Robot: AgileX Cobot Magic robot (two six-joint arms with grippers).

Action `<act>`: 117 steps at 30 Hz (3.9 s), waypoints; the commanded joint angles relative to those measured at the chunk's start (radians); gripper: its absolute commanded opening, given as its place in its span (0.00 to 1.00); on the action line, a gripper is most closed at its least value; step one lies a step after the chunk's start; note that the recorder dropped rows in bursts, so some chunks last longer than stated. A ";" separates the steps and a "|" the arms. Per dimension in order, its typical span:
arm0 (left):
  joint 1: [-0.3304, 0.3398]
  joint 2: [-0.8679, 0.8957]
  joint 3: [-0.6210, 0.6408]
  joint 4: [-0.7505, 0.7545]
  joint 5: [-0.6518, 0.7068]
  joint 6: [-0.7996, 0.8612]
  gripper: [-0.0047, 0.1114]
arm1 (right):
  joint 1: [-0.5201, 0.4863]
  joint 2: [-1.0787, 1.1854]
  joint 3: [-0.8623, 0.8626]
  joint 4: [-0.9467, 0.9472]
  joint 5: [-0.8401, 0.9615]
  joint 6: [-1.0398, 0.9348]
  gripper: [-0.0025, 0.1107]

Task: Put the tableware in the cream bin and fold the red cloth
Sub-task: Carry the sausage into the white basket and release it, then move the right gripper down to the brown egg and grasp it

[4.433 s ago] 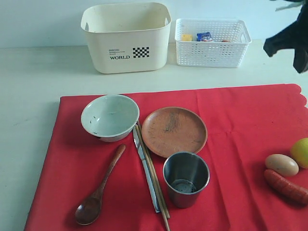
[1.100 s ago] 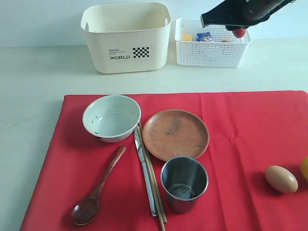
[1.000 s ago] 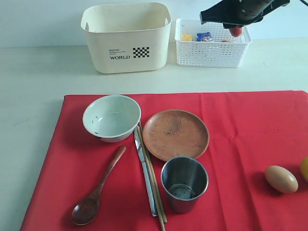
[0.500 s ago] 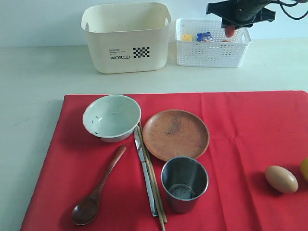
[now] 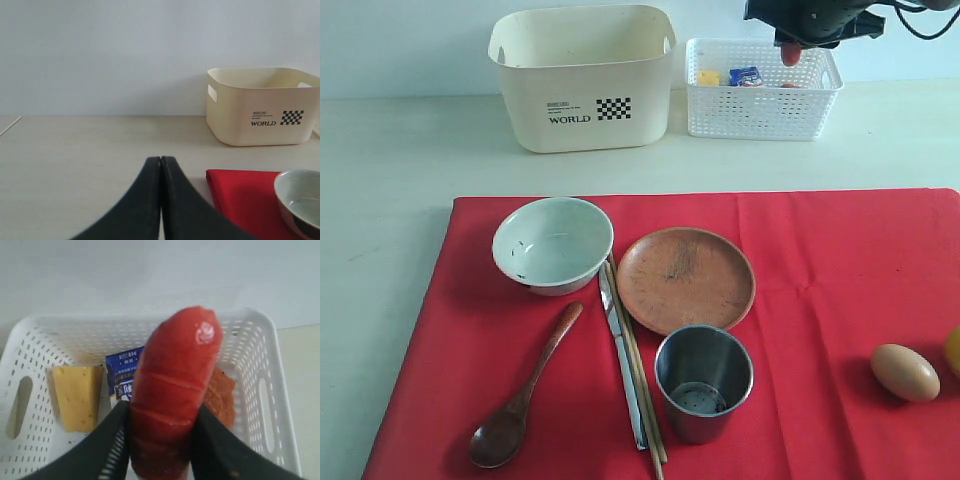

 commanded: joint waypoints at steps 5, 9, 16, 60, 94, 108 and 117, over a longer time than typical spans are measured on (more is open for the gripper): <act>0.001 -0.007 0.003 -0.012 -0.002 -0.003 0.05 | -0.004 -0.008 -0.010 0.000 -0.074 -0.009 0.73; 0.001 -0.007 0.003 -0.012 -0.002 -0.003 0.05 | -0.004 -0.071 -0.010 0.000 0.049 -0.063 0.71; 0.001 -0.007 0.003 -0.012 -0.002 -0.003 0.05 | -0.004 -0.218 -0.009 0.007 0.384 -0.098 0.02; 0.001 -0.007 0.003 -0.012 -0.002 -0.003 0.05 | 0.101 -0.617 0.535 -0.001 0.259 -0.064 0.02; 0.001 -0.007 0.003 -0.012 -0.002 -0.003 0.05 | 0.142 -1.013 1.360 0.078 0.306 -0.200 0.03; 0.001 -0.007 0.003 -0.012 -0.002 -0.003 0.05 | 0.165 -0.899 1.360 0.046 0.339 -0.149 0.58; 0.001 -0.007 0.003 -0.012 -0.002 -0.003 0.05 | 0.165 -0.791 1.360 0.052 0.301 -0.150 0.58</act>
